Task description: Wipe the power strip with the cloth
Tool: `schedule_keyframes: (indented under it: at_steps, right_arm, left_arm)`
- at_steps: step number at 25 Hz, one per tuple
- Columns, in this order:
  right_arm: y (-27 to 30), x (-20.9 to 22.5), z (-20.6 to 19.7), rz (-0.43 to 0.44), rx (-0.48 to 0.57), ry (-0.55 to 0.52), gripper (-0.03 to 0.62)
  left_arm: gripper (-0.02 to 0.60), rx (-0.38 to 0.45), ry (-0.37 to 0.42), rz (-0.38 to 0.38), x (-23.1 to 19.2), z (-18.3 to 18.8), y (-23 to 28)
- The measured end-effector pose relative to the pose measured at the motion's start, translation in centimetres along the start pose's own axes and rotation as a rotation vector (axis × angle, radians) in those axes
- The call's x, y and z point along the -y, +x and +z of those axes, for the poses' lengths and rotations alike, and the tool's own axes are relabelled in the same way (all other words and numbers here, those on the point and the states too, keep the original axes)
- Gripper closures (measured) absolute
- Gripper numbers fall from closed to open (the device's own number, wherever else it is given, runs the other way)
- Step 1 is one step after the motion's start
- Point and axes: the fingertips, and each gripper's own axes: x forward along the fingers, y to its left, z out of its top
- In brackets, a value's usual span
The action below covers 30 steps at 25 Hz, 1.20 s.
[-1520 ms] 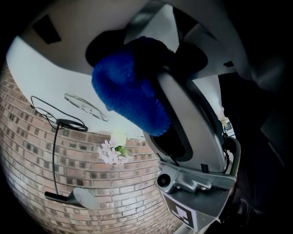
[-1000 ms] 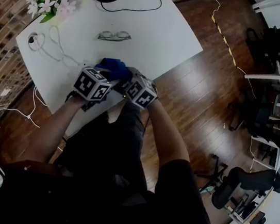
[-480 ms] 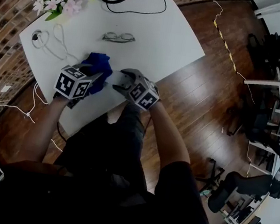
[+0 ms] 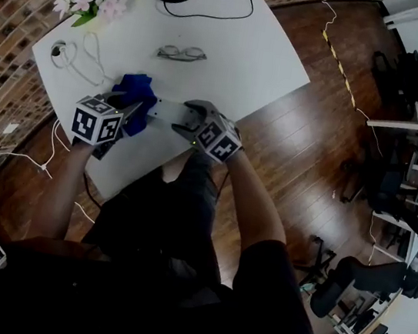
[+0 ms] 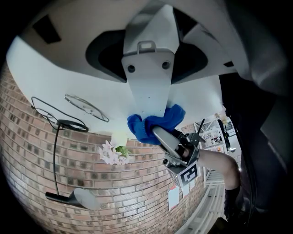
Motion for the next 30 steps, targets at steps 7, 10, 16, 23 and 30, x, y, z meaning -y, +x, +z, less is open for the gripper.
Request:
schedule_keyframes:
  at_steps: [7, 10, 16, 23, 30]
  right_arm:
    - [0.0, 0.0, -0.1, 0.001, 0.001, -0.001, 0.299]
    - [0.0, 0.0, -0.1, -0.001, 0.004, -0.005, 0.299]
    - [-0.1, -0.1, 0.0, 0.002, 0.001, 0.001, 0.299]
    - [-0.1, 0.4, 0.0, 0.000, -0.008, 0.010, 0.299]
    - [-0.1, 0.2, 0.1, -0.002, -0.009, 0.033, 0.299]
  left_arm:
    - [0.480, -0.005, 0.023, 0.010, -1.0, -0.2, -0.7]
    - [0.480, 0.002, 0.008, 0.020, -1.4, -0.3, -1.1]
    - [0.479, 0.000, 0.003, 0.048, -2.5, -0.8, -1.9]
    - [0.485, 0.106, -0.192, 0.067, -4.8, -0.4, -3.6]
    - [0.486, 0.136, -0.242, 0.111, -6.3, -0.8, -5.6]
